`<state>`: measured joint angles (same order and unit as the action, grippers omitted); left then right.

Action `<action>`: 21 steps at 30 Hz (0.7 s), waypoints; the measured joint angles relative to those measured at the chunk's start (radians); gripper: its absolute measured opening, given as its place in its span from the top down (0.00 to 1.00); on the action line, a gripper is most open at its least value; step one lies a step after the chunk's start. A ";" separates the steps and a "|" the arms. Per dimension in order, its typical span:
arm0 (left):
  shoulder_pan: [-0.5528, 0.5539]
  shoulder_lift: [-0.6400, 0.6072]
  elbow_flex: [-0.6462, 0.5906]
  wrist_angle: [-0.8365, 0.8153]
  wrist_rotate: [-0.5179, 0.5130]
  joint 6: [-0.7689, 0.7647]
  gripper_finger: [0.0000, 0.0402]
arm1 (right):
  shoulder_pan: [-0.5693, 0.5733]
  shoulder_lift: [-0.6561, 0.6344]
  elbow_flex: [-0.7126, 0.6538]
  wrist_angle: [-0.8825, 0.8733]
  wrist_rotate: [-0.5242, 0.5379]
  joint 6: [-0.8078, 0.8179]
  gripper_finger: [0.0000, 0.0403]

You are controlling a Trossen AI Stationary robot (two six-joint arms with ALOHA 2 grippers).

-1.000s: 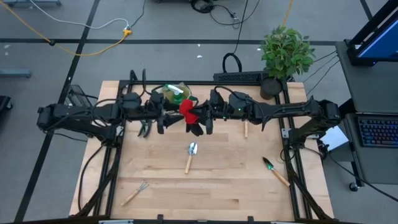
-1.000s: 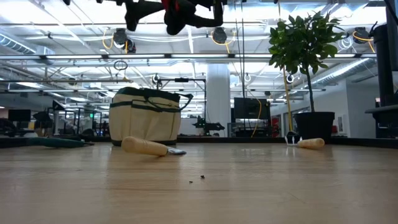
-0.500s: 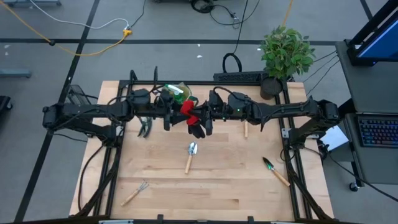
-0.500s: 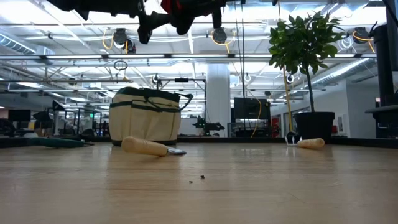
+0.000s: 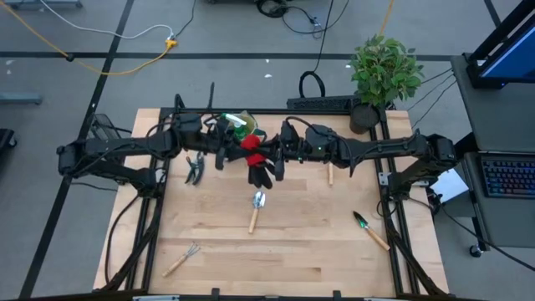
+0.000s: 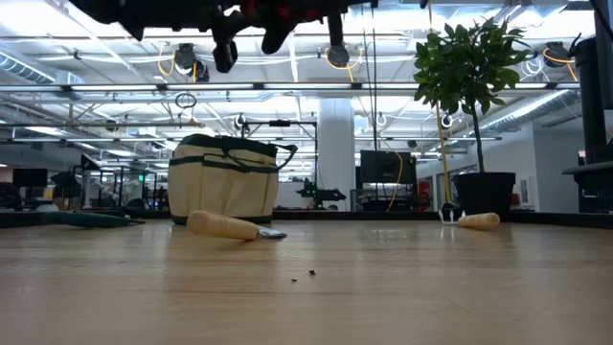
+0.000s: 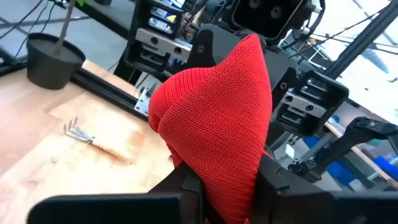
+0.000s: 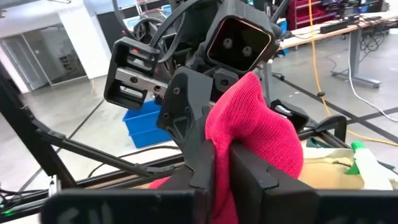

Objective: Pick & Place Garden tools in Gardening bag
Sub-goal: Put the gardening gloves into the gardening bag

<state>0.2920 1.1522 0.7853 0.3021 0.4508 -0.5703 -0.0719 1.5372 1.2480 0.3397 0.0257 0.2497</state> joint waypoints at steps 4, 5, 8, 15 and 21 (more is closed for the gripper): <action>0.025 -0.002 0.000 -0.084 0.007 -0.009 0.84 | -0.001 0.000 0.000 -0.023 0.004 0.019 0.83; 0.032 -0.005 0.000 -0.113 0.006 -0.009 0.84 | -0.001 0.000 0.000 -0.035 0.004 0.025 0.81; 0.055 -0.011 0.000 -0.166 0.002 -0.010 0.84 | -0.001 -0.009 0.000 -0.068 0.003 0.036 0.74; 0.127 -0.082 -0.002 -0.297 -0.073 -0.011 0.84 | -0.001 -0.011 0.002 -0.179 -0.003 0.077 0.63; 0.188 -0.177 -0.002 -0.380 -0.277 0.038 0.84 | -0.001 -0.011 0.002 -0.261 -0.001 0.079 0.61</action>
<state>0.4796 0.9750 0.7837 -0.0778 0.1740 -0.5327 -0.0727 1.5257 1.2499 0.0783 0.0246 0.3286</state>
